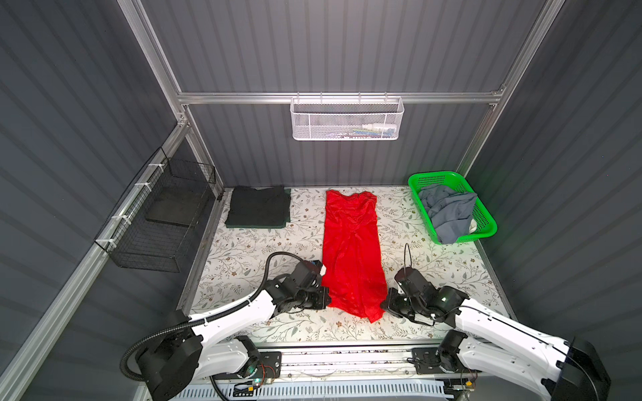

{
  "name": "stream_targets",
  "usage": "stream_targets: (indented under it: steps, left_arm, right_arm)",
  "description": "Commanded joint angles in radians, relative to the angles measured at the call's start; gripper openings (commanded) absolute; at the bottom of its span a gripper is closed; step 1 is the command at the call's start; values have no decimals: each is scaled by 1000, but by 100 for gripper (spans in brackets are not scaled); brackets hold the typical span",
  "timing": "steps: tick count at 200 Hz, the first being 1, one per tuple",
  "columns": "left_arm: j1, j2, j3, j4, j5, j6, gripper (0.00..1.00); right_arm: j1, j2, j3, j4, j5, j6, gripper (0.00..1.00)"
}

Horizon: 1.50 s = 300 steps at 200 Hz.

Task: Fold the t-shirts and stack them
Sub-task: 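Lift the near hem with both grippers and fold it toward the collar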

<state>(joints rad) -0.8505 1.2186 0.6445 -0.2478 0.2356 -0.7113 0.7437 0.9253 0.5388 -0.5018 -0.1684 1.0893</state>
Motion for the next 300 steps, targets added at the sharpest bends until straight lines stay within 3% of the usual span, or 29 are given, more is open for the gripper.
stream_targets:
  steps: [1, 21, 52, 72, 125, 181, 232, 300]
  left_arm:
    - [2, 52, 63, -44, -26, 8, 0]
    - [39, 118, 140, -51, -28, 32, 0]
    - [180, 216, 217, 26, 32, 54, 0]
    - [215, 302, 332, 8, -14, 100, 0]
    - [311, 550, 568, 32, 29, 118, 0]
    - [357, 713, 758, -29, -7, 165, 0]
    - [367, 824, 892, -63, -24, 183, 0]
    - [369, 903, 978, -102, -75, 203, 0]
  right_arm:
    - [-46, 36, 53, -20, 0, -28, 0]
    - [-95, 101, 114, -6, -15, -75, 0]
    - [-255, 268, 208, 56, -94, -187, 0]
    - [-324, 394, 331, 22, -124, -268, 0]
    - [-438, 675, 628, -29, -234, -399, 0]
    - [-495, 921, 866, -97, -295, -474, 0]
    - [-534, 1051, 957, -101, -349, -497, 0]
    - [-549, 1186, 1110, -134, -400, -529, 12]
